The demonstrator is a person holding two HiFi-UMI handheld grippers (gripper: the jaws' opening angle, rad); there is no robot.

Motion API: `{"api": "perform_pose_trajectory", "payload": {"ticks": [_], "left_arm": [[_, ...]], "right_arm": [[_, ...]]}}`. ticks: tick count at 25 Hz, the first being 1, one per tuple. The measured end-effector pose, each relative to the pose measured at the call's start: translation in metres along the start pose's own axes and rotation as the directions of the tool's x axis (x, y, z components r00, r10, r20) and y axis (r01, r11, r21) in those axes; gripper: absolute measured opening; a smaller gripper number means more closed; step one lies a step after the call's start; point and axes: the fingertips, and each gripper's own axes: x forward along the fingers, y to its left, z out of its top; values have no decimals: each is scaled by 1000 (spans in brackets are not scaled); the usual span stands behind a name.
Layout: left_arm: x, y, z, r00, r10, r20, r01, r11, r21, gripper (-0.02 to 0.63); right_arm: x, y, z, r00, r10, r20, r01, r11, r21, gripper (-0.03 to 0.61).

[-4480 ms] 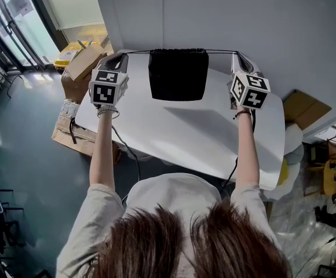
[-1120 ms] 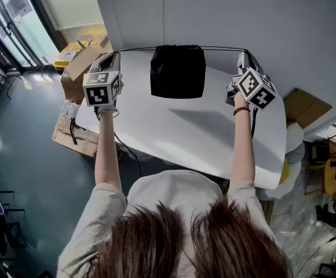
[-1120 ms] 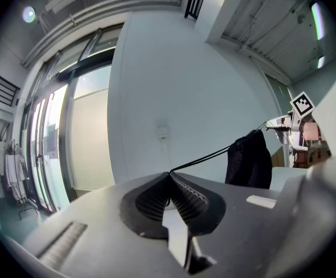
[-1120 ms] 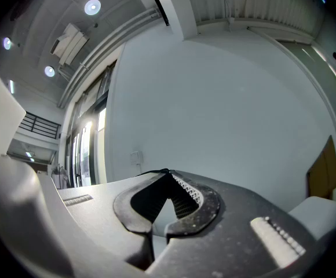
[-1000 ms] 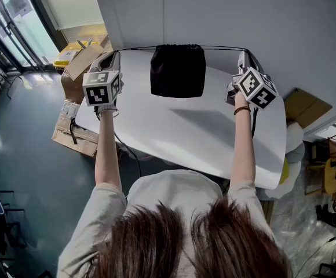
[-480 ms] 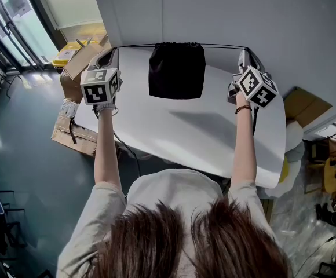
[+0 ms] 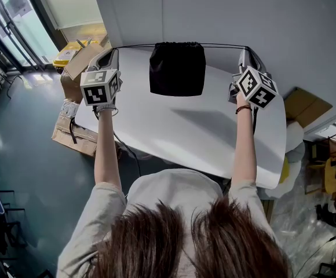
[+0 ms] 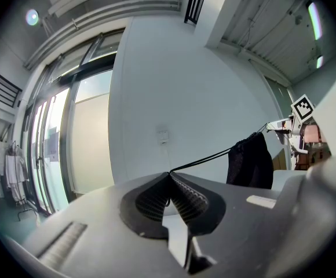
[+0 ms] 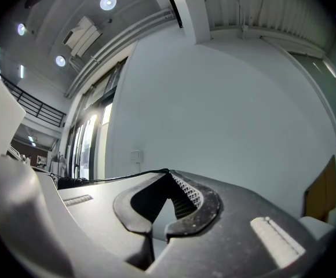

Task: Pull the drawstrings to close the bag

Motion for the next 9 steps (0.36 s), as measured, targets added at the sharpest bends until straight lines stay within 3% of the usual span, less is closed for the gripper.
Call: {"api": "perform_pose_trajectory", "payload": {"ticks": [9], "left_arm": [[-3, 3, 3, 1000, 18, 20, -17, 1000, -9, 3]], "right_arm": [[-2, 6, 8, 1000, -1, 24, 4, 989, -147, 14]]}}
